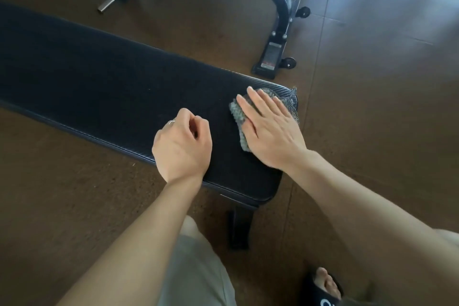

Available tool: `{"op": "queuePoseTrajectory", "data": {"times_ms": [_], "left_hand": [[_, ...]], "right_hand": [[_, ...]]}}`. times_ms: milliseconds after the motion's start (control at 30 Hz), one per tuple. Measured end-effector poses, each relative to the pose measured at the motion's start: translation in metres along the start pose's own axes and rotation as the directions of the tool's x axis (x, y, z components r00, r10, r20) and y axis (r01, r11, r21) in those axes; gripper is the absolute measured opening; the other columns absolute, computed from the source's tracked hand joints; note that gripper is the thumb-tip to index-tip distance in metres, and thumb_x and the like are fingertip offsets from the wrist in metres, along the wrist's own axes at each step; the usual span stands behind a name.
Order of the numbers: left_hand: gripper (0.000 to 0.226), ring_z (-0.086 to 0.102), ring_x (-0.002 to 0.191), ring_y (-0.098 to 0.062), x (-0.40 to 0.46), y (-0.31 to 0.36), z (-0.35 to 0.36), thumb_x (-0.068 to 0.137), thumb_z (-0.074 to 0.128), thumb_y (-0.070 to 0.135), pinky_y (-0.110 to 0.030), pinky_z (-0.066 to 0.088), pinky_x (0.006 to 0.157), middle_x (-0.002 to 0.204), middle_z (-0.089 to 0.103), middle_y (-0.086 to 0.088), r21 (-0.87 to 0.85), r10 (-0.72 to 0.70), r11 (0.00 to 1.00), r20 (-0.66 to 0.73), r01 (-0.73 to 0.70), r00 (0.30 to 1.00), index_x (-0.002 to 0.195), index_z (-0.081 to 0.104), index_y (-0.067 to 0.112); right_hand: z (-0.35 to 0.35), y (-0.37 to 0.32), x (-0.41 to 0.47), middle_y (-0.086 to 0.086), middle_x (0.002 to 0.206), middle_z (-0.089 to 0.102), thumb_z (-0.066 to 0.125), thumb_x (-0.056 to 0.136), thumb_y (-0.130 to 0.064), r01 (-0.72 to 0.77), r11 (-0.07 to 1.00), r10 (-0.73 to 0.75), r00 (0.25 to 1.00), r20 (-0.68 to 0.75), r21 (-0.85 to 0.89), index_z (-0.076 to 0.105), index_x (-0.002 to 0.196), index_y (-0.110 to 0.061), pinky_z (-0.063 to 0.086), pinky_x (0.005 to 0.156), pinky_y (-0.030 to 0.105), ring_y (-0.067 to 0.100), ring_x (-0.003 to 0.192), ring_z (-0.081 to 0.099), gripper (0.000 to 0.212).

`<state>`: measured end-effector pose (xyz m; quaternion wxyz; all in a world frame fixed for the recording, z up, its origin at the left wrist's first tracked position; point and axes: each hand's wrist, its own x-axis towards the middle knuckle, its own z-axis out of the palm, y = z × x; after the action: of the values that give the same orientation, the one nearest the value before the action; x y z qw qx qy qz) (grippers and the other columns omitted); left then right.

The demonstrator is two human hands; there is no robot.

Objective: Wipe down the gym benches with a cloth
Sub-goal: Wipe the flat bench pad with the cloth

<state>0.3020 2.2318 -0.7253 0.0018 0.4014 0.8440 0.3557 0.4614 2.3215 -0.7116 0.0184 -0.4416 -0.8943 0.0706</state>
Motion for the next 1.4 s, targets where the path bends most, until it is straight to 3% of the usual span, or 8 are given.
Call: {"op": "queuePoseTrajectory", "data": {"times_ms": [233, 433, 567, 800, 1000, 1067, 1200, 1400], "left_hand": [[0.024, 0.044, 0.056, -0.025, 0.000, 0.000, -0.001, 0.093, 0.044, 0.030, -0.032, 0.030, 0.058, 0.058, 0.043, 0.005, 0.014, 0.001, 1.000, 0.025, -0.001, 1.000, 0.072, 0.046, 0.018], [0.024, 0.030, 0.051, -0.009, -0.002, 0.002, 0.002, 0.093, 0.048, 0.025, -0.035, 0.035, 0.059, 0.056, 0.045, 0.003, -0.016, 0.005, 1.000, -0.001, -0.005, 1.000, 0.070, 0.047, 0.017], [0.025, 0.029, 0.050, -0.006, -0.002, 0.001, 0.001, 0.093, 0.047, 0.026, -0.033, 0.034, 0.059, 0.054, 0.043, 0.003, -0.019, 0.035, 0.999, 0.009, -0.034, 0.999, 0.070, 0.045, 0.018], [0.025, 0.032, 0.050, -0.009, 0.001, 0.002, 0.001, 0.094, 0.046, 0.027, -0.032, 0.032, 0.058, 0.055, 0.042, 0.004, 0.002, 0.017, 1.000, 0.028, -0.017, 0.999, 0.070, 0.045, 0.018], [0.026, 0.043, 0.054, -0.023, 0.001, 0.002, -0.001, 0.095, 0.044, 0.028, -0.031, 0.031, 0.056, 0.057, 0.048, 0.001, 0.028, 0.019, 0.999, 0.050, -0.020, 0.999, 0.071, 0.046, 0.018], [0.026, 0.044, 0.054, -0.026, 0.000, 0.003, 0.000, 0.094, 0.045, 0.027, -0.032, 0.031, 0.055, 0.056, 0.046, 0.000, 0.029, 0.025, 0.999, 0.035, -0.026, 0.999, 0.070, 0.046, 0.018], [0.028, 0.042, 0.052, -0.025, -0.003, 0.002, -0.001, 0.093, 0.045, 0.026, -0.032, 0.034, 0.056, 0.054, 0.045, -0.001, 0.005, 0.049, 0.999, 0.022, -0.049, 0.999, 0.067, 0.044, 0.017], [0.027, 0.049, 0.057, -0.026, -0.002, 0.002, -0.002, 0.093, 0.041, 0.031, -0.036, 0.041, 0.055, 0.057, 0.050, 0.000, 0.020, 0.036, 0.999, 0.056, -0.037, 0.998, 0.069, 0.046, 0.019]], "right_hand": [[0.007, -0.029, -0.008, 0.017, 0.171, -0.006, 0.018, 0.107, -0.046, -0.258, 0.966, 0.258, 0.966, 0.018, 0.023, 0.005, 0.165, -0.030, -0.005, 0.127, 0.053, 0.033, 0.158, -0.011, 0.061], [0.016, -0.062, -0.100, 0.012, 0.173, 0.001, 0.017, 0.108, -0.047, -0.103, 0.995, 0.103, 0.994, 0.048, 0.005, 0.007, 0.165, -0.030, 0.001, 0.129, 0.050, 0.028, 0.159, -0.007, 0.060], [0.010, -0.036, -0.073, 0.004, 0.173, 0.004, 0.015, 0.107, -0.048, -0.008, 1.000, 0.008, 0.998, 0.069, -0.003, 0.009, 0.163, -0.038, 0.001, 0.129, 0.048, 0.021, 0.160, -0.004, 0.057], [-0.002, 0.025, 0.044, 0.003, 0.172, 0.013, 0.017, 0.107, -0.045, -0.232, 0.972, 0.232, 0.973, 0.017, 0.026, 0.015, 0.163, -0.041, 0.001, 0.128, 0.045, 0.022, 0.159, 0.006, 0.056], [0.010, -0.018, -0.006, 0.005, 0.173, -0.003, 0.017, 0.108, -0.045, -0.415, 0.894, 0.424, 0.905, -0.019, 0.170, 0.006, 0.164, -0.036, -0.004, 0.128, 0.049, 0.024, 0.159, -0.010, 0.058], [0.017, -0.045, -0.048, 0.004, 0.173, -0.006, 0.016, 0.107, -0.046, -0.406, 0.890, 0.418, 0.908, -0.018, 0.209, 0.004, 0.164, -0.037, -0.004, 0.128, 0.048, 0.023, 0.158, -0.014, 0.058], [0.027, -0.061, -0.087, 0.004, 0.173, 0.010, 0.021, 0.105, -0.044, -0.331, 0.906, 0.365, 0.926, -0.094, 0.264, 0.023, 0.162, -0.034, 0.002, 0.128, 0.044, 0.024, 0.159, -0.002, 0.057], [0.010, 0.010, 0.003, 0.006, 0.172, 0.009, 0.029, 0.108, -0.036, -0.372, 0.836, 0.428, 0.902, -0.054, 0.404, 0.027, 0.162, -0.029, 0.004, 0.128, 0.040, 0.025, 0.158, -0.002, 0.054]]}}
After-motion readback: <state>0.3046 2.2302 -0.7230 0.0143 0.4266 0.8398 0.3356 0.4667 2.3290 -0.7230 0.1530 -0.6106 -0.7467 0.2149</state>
